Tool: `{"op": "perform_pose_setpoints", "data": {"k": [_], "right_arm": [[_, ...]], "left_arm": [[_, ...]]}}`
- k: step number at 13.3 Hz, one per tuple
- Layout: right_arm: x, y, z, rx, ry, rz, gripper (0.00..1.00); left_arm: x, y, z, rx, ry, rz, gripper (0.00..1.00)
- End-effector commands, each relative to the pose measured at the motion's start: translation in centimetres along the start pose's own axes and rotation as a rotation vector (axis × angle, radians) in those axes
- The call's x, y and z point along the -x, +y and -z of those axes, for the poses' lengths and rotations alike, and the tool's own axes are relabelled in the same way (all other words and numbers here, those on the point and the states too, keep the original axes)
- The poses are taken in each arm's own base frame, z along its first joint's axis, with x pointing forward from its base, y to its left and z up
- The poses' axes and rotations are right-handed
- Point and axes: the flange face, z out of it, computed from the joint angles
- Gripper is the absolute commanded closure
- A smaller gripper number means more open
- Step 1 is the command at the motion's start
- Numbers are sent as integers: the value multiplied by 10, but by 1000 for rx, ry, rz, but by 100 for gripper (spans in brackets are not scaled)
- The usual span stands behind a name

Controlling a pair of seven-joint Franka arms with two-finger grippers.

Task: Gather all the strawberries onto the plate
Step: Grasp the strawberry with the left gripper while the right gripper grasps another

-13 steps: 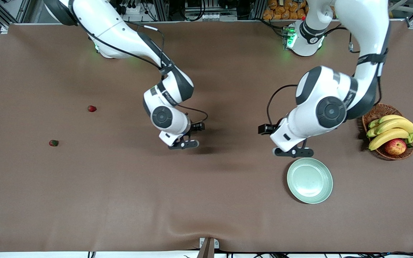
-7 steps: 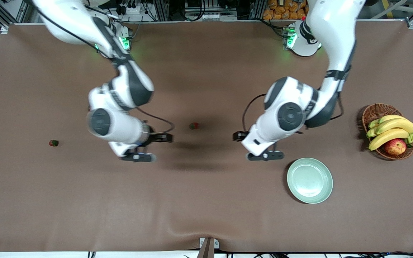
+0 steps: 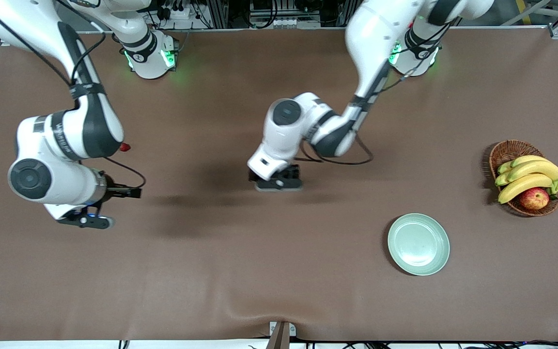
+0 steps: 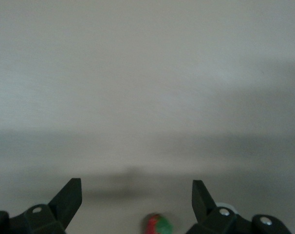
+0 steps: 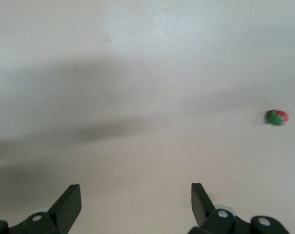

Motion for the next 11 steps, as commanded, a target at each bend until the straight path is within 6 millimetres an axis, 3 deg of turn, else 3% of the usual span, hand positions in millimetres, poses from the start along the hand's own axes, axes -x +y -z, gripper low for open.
{"op": "perform_pose_setpoints", "data": {"k": [1,2,6,11], "right_arm": [[-11,64,-22,-8,-1,40,0],[-17,90,-31,-20,0,61,0],[-38,179,-78,-62,31,194,0],[-55,232,-141,-69,67,286,0]], "left_arm": [[27,26,-41,-68,123,-66,0],[42,34,-43,-82,137,-97,0],[56,41,-43,-94,131,-120,0],[60,38,-42,-135,105,-139,0]]}}
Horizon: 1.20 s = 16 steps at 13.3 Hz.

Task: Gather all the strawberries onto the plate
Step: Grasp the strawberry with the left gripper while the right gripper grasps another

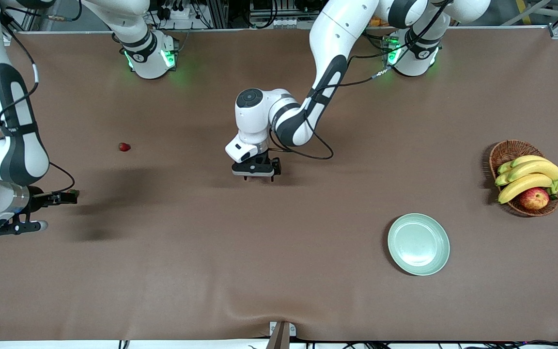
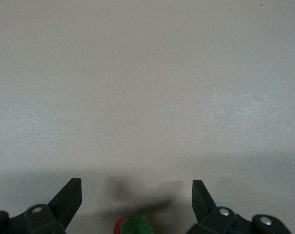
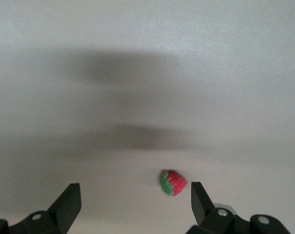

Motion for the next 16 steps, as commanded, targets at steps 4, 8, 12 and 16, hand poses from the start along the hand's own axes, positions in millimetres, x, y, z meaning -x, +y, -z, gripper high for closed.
{"op": "perform_pose_setpoints", "data": {"k": [4,8,12,16], "right_arm": [[8,31,-43,-7,-6,51,0],[19,32,-68,-33,-52,45,0],[23,36,-71,-31,-64,43,0],[27,42,-84,-34,-79,47,0]], "left_arm": [[3,2,4,-20,-4,-5,0],[7,1,3,-7,-60,54,0],[14,1,-1,-8,-90,69,0],[16,-2,-4,-25,-109,77,0]]}}
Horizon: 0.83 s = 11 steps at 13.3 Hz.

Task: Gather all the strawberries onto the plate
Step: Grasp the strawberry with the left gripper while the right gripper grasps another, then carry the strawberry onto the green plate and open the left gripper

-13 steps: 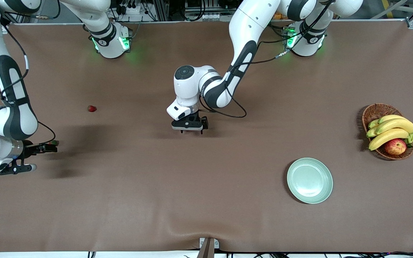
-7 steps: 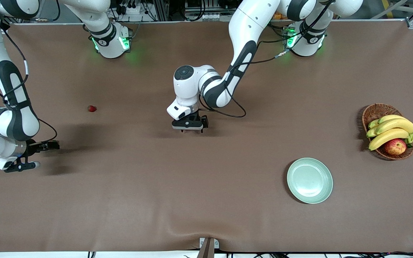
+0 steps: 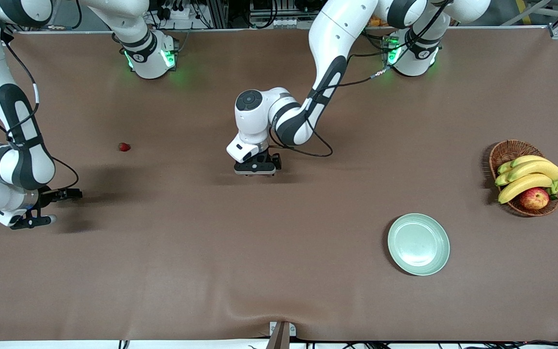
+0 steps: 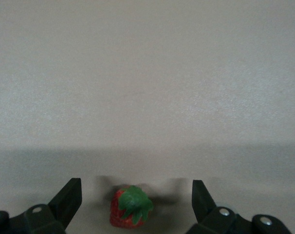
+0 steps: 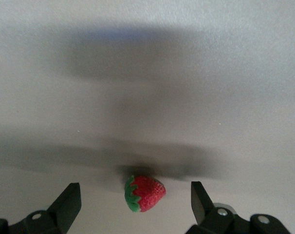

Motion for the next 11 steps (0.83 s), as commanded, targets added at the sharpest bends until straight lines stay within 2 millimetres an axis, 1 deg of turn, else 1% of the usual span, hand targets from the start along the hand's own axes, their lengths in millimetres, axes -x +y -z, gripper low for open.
{"op": "perform_pose_setpoints", "data": {"k": [1,2,3,4,5,7,9,10,11], "right_arm": [[3,3,-6,7,-5,26,0],[4,3,-8,4,-11,26,3],[4,2,-15,-2,-23,27,12],[3,1,-15,-3,-24,32,20],[3,1,-15,0,-25,53,27],[3,1,-15,1,-26,81,43],[3,1,-15,1,-26,94,56],[3,1,-15,2,-27,107,59],[3,2,-15,2,-27,116,67]], "left_arm": [[4,-2,2,-17,-24,18,0],[9,-2,0,-31,-40,15,25],[11,-2,-1,-36,-46,14,51],[11,-3,-2,-43,-55,18,83],[11,-4,-1,-35,-72,40,100],[9,-3,2,-26,-79,58,100],[4,-4,9,-21,-75,67,100],[-2,-5,21,-21,-74,77,100],[-11,-10,29,-33,-78,91,100]]}}
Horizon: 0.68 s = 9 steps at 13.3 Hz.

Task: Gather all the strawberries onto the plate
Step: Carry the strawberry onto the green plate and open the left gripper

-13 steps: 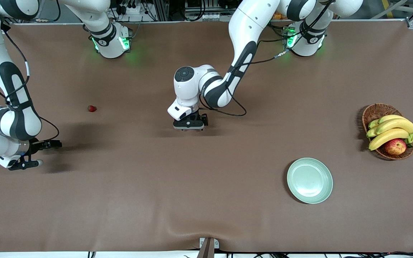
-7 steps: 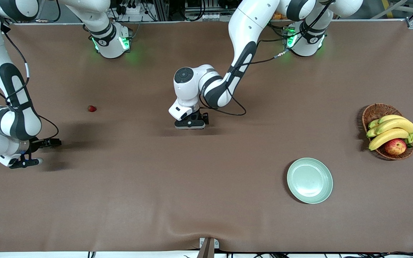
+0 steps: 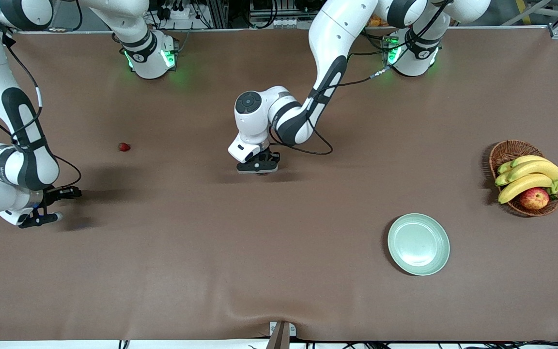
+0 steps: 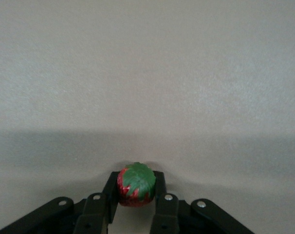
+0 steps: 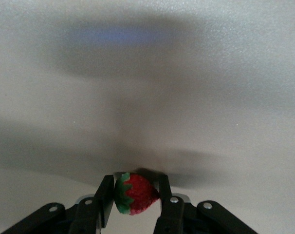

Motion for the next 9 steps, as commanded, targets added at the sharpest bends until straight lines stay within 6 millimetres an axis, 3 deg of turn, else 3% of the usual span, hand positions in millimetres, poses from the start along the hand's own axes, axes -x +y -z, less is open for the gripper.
{"op": "perform_pose_setpoints", "data": {"k": [1,3,5,7,8,9], "right_arm": [[2,2,2,11,1,53,74],[-2,0,12,22,16,58,86],[-24,-10,49,68,77,77,96],[-52,-43,88,110,138,129,100],[-65,-70,108,130,164,164,100],[-75,-96,115,133,175,184,100]], "left_arm": [[-30,-18,38,-16,-18,77,100],[-89,-56,67,0,-1,243,100],[-159,-118,91,7,13,418,100],[-231,-213,110,-23,7,596,100],[-258,-267,109,-62,-17,669,100],[-277,-314,106,-96,-39,732,100]]}}
